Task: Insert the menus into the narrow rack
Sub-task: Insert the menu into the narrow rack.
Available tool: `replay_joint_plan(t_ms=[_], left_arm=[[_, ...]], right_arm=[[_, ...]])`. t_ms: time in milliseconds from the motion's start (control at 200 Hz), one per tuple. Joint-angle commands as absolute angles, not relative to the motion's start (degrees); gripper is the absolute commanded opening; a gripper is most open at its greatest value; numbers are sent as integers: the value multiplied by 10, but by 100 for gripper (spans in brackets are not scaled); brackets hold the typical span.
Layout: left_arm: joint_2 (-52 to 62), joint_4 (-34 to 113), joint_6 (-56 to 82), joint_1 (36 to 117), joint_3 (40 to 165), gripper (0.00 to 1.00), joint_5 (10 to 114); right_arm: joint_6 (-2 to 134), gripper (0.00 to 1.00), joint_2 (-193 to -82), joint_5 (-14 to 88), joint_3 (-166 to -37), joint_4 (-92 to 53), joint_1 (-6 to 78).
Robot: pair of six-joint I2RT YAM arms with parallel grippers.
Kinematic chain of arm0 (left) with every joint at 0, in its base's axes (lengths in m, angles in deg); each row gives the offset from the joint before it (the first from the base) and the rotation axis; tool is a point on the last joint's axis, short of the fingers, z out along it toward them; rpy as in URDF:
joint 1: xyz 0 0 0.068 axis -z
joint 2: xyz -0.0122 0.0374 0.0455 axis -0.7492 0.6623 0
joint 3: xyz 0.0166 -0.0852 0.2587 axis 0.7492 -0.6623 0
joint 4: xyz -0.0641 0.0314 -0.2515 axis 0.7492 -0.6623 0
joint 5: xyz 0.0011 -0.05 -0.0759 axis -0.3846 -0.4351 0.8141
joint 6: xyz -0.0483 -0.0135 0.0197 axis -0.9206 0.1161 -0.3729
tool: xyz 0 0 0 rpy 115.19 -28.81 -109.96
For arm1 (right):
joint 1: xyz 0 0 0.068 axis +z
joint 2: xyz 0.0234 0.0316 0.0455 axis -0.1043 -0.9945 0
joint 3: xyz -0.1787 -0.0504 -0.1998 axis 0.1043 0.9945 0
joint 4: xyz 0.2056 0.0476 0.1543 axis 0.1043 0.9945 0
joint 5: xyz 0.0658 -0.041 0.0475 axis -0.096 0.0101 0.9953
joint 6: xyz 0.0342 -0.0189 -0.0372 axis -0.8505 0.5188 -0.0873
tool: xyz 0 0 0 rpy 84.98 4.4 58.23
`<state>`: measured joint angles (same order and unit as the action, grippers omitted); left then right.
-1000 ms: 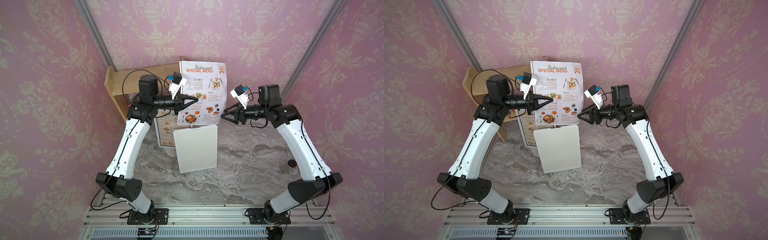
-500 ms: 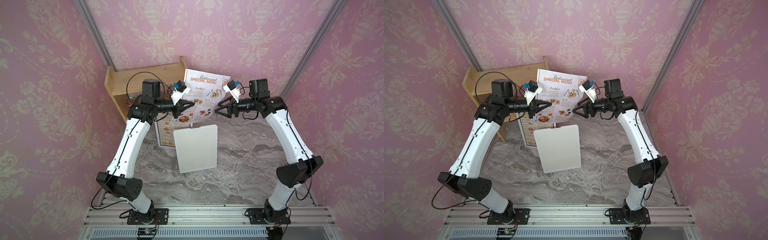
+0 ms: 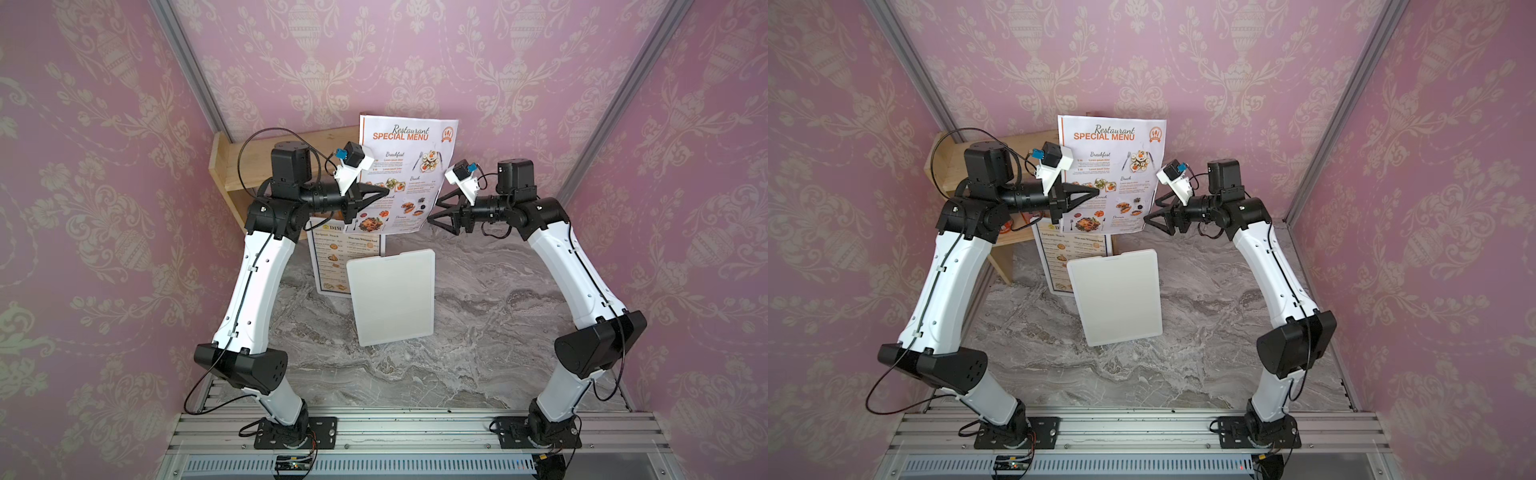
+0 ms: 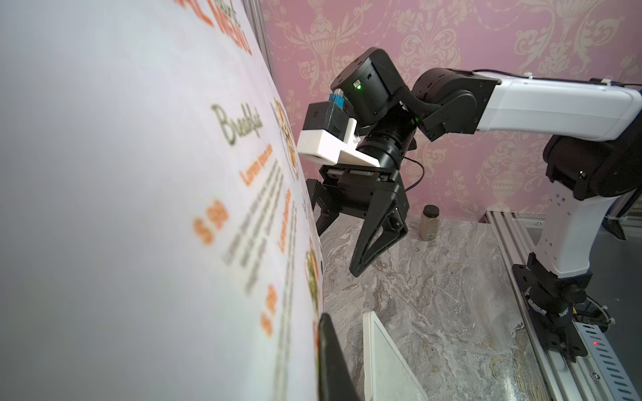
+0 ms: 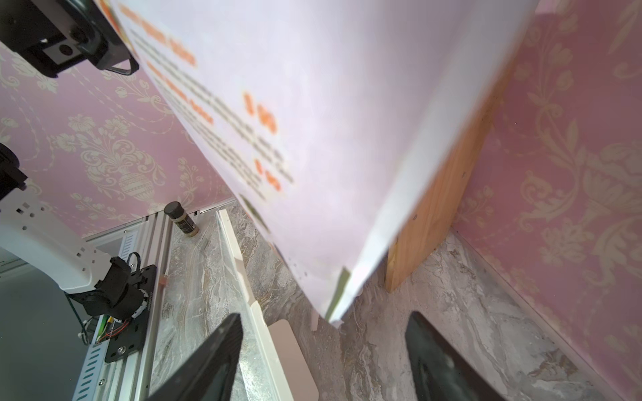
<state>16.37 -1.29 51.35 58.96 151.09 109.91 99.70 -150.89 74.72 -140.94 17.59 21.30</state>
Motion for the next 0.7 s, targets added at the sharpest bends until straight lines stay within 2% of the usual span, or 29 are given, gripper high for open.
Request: replay_joint_plan(t_ms=[0,170,500,695], left_arm=[[132,30,460,565,1483,0,1160],[112,185,331,535,1421,0,1213],[99,212,322,526,1384,0,1229],[86,215,329,518,1346,0,1223]], right_arm=[[997,77,-1491,749,-1394,117,217],[996,77,-1496,797,-1381,74,224],[1028,76,-1539,820,-1428,85,253],[1030,71,-1558,840,-1477,119,256]])
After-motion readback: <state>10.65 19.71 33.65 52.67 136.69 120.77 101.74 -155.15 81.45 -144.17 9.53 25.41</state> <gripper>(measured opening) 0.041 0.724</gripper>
